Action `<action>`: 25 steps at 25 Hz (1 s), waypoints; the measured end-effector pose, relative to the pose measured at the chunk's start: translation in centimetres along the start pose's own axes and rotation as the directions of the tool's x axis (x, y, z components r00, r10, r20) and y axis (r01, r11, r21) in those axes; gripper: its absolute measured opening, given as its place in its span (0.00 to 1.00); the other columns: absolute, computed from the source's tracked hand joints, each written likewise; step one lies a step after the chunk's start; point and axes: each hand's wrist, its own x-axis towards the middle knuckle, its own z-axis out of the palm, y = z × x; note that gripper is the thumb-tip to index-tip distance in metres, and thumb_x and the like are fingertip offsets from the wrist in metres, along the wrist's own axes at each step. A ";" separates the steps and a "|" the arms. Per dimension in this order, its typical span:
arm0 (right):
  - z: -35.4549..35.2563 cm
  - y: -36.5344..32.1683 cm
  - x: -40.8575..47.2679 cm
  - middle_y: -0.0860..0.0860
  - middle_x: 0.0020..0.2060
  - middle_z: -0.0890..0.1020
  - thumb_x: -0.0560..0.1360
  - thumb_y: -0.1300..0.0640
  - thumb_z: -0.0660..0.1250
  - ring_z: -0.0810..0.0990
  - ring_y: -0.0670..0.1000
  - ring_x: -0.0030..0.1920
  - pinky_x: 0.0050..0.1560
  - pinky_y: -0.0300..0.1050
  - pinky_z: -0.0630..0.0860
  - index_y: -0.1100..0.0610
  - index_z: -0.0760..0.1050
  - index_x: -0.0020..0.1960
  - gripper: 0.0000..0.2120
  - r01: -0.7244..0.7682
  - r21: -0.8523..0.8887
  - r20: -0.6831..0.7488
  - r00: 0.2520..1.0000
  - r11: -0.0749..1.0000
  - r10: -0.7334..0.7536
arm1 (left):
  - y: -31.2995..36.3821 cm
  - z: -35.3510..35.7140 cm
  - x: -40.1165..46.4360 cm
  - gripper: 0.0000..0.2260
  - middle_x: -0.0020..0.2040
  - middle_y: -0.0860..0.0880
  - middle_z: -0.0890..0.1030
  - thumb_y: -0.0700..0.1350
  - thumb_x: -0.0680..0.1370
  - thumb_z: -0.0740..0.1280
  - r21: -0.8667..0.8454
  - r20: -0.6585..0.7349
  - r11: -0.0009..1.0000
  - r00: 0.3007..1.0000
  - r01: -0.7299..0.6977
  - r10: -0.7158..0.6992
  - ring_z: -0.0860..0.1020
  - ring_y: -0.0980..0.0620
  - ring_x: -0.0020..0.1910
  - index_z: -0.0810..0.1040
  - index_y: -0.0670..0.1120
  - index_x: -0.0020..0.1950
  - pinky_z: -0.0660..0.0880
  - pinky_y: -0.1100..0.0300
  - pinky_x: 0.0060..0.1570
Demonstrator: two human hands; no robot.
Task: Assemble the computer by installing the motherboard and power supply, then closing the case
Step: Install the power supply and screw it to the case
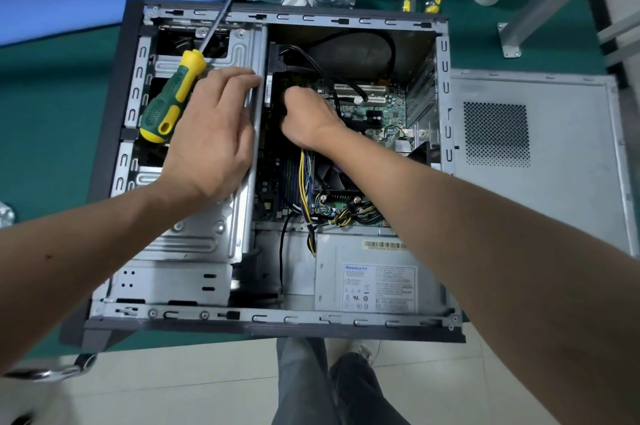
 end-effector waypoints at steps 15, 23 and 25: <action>0.0 0.3 0.3 0.52 0.36 0.73 0.71 0.68 0.63 0.76 0.58 0.42 0.40 0.44 0.68 0.57 0.68 0.39 0.08 0.081 0.029 0.048 0.995 0.996 -0.083 | 0.0 -0.1 -0.1 0.19 0.68 0.40 0.71 0.39 0.79 0.57 0.016 0.005 1.000 1.000 -0.006 0.006 0.68 0.43 0.67 0.69 0.38 0.70 0.63 0.58 0.68; 0.3 0.3 0.1 0.50 0.36 0.71 0.72 0.68 0.63 0.76 0.57 0.43 0.39 0.45 0.68 0.55 0.65 0.38 0.11 0.090 -0.021 0.051 0.995 0.996 -0.089 | 0.0 0.0 -0.1 0.19 0.68 0.40 0.71 0.40 0.79 0.56 0.021 0.003 1.000 1.000 -0.008 0.008 0.68 0.43 0.67 0.69 0.38 0.70 0.63 0.58 0.68; 0.3 0.3 0.1 0.49 0.35 0.70 0.73 0.68 0.63 0.76 0.56 0.42 0.37 0.45 0.68 0.54 0.63 0.37 0.13 0.095 -0.034 0.056 0.994 0.995 -0.093 | 0.0 -0.1 -0.2 0.19 0.68 0.40 0.70 0.40 0.79 0.56 0.022 0.004 1.000 1.000 -0.007 0.007 0.68 0.43 0.67 0.69 0.38 0.70 0.63 0.57 0.68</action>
